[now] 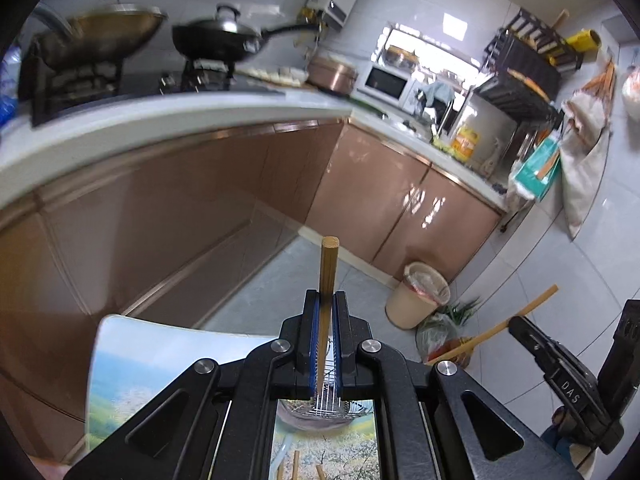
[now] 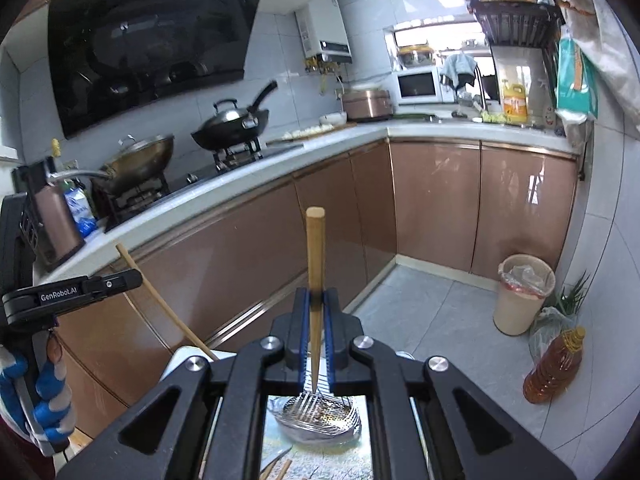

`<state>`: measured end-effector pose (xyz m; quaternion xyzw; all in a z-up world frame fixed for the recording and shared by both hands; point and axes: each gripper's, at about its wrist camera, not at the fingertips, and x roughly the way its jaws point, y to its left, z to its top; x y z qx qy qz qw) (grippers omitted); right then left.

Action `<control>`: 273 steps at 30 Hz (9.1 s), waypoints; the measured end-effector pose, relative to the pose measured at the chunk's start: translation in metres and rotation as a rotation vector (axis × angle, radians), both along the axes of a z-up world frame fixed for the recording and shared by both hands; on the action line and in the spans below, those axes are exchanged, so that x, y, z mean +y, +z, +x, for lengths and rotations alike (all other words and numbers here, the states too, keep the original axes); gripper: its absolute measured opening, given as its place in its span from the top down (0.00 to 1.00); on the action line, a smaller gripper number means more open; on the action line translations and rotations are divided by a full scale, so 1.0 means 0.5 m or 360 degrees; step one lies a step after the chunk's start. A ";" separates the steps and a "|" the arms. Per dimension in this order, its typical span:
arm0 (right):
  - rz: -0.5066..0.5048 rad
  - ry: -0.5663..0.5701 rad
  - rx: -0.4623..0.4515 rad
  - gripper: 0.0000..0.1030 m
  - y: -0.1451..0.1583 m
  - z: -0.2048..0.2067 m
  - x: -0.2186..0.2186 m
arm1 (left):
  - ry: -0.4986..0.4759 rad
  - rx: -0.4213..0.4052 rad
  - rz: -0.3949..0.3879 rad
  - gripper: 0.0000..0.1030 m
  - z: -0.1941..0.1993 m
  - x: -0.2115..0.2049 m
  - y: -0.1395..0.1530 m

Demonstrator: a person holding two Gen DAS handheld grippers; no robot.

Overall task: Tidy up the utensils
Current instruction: 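Lift the held chopsticks with both tools and carry them over the wire holder, then lower the chopsticks into the wire holder and open both tools, then move both tools back to the table and close each on a chopstick, then lift the chopsticks with both tools and carry them above the wire holder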

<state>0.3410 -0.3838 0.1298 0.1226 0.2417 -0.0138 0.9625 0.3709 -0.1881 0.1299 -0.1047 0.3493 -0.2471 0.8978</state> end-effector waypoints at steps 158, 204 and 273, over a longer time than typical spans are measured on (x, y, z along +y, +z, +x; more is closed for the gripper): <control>-0.0102 0.0463 0.1185 0.86 -0.609 0.092 0.305 | 0.0001 0.0783 0.0836 0.76 0.086 0.086 -0.617; 0.0151 0.0342 0.0607 0.94 -0.413 -0.175 0.247 | 0.0287 0.0395 0.0414 0.95 -0.120 0.216 -0.404; 0.0096 0.0268 -0.0048 0.94 -0.166 0.059 -0.012 | 0.0433 -0.0597 -0.0069 0.95 0.061 -0.134 -0.268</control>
